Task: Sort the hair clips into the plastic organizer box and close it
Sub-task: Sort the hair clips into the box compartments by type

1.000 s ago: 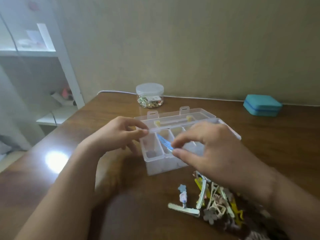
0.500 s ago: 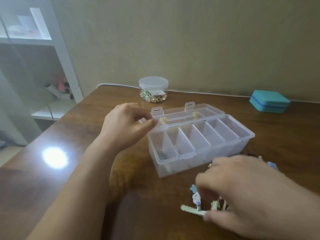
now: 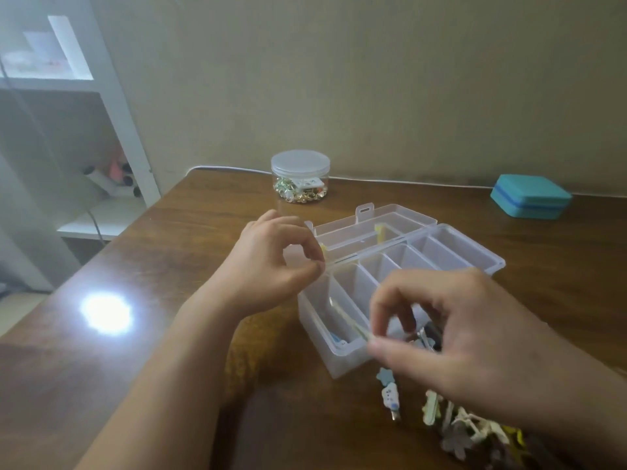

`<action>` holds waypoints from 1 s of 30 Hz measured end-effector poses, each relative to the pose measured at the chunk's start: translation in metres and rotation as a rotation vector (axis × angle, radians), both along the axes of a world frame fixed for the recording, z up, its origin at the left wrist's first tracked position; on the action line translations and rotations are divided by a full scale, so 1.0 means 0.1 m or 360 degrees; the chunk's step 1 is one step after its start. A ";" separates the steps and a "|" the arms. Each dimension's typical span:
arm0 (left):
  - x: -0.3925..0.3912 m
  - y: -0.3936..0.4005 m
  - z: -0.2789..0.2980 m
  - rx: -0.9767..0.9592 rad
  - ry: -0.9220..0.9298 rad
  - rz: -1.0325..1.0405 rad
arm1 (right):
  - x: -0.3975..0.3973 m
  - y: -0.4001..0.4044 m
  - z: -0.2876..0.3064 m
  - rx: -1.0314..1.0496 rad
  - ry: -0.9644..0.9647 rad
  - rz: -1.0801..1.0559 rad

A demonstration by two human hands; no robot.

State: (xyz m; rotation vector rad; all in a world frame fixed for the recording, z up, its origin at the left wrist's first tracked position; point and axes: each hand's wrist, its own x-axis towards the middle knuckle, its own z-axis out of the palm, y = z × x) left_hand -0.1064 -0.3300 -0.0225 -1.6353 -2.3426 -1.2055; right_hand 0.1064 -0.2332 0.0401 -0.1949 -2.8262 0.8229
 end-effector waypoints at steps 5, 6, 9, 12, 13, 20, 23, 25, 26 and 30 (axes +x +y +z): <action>-0.01 0.00 0.00 0.0024 0.0029 -0.0030 | -0.15 0.01 -0.27 0.0310 0.0222 -0.0075; -0.01 0.00 0.01 0.0026 0.0028 -0.0033 | -0.12 0.03 -0.25 0.0308 0.0198 -0.0054; 0.01 -0.01 0.02 -0.0019 0.0026 -0.0062 | 0.08 0.11 -0.20 0.0482 0.0117 0.0001; 0.01 0.00 0.01 -0.0065 0.0035 -0.0075 | 0.15 0.12 -0.31 0.0914 -0.0124 -0.0023; 0.01 0.00 0.01 -0.0068 0.0030 -0.0081 | 0.13 0.10 -0.39 0.1005 -0.0163 -0.0018; 0.01 -0.01 0.02 -0.0097 -0.0073 -0.0131 | 0.08 0.04 -0.55 0.0975 -0.0166 0.0313; 0.03 0.00 0.02 -0.0103 -0.0109 -0.0158 | 0.09 0.06 -0.32 0.0581 -0.0177 0.0383; 0.03 0.01 0.02 -0.0105 -0.0109 -0.0161 | 0.06 0.08 -0.23 0.0099 0.0088 0.0266; 0.03 0.01 0.02 -0.0115 -0.0121 -0.0162 | 0.02 0.09 -0.22 0.0012 0.0277 0.0170; 0.01 0.00 0.03 -0.0113 -0.0190 -0.0187 | -0.21 0.07 -0.31 0.0246 0.0441 -0.0016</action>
